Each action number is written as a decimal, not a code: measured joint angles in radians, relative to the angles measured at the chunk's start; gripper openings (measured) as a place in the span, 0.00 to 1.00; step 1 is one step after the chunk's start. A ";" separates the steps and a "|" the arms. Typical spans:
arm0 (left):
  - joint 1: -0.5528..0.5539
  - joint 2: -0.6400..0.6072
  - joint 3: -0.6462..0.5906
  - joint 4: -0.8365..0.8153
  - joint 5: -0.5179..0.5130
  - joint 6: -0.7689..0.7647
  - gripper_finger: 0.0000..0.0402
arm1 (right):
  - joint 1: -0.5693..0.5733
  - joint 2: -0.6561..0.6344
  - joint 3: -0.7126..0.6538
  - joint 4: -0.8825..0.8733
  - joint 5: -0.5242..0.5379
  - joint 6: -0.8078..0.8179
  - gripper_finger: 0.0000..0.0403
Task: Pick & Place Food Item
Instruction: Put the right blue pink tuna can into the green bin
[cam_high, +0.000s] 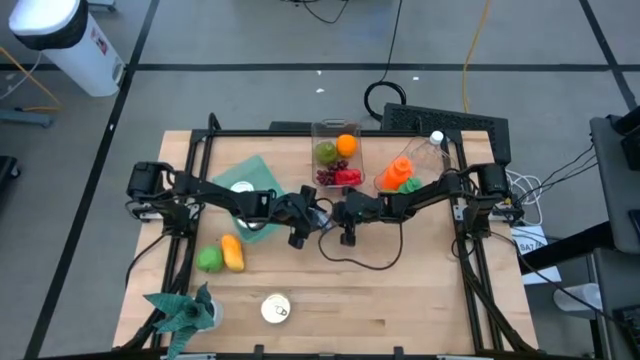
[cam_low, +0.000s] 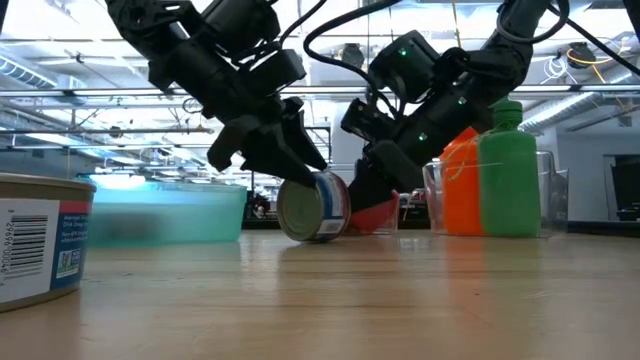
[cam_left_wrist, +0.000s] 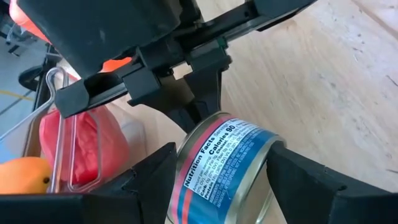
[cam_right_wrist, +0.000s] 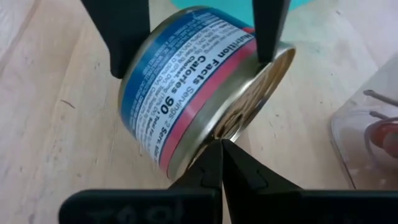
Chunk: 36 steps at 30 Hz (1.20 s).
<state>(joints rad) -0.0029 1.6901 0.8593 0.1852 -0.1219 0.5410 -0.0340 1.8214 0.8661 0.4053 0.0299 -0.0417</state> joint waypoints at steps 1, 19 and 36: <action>0.000 0.000 0.000 0.000 0.000 0.004 0.62 | 0.001 0.000 0.000 0.003 0.000 -0.008 0.00; -0.025 0.000 -0.001 0.002 0.046 0.027 0.62 | 0.020 0.000 0.000 0.090 -0.096 -0.046 0.00; -0.101 -0.006 -0.003 0.025 -0.059 0.067 0.62 | 0.024 -0.003 0.006 0.068 -0.068 -0.049 0.00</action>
<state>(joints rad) -0.1039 1.6838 0.8562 0.2100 -0.1810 0.6079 -0.0103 1.8183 0.8719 0.4738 -0.0383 -0.0910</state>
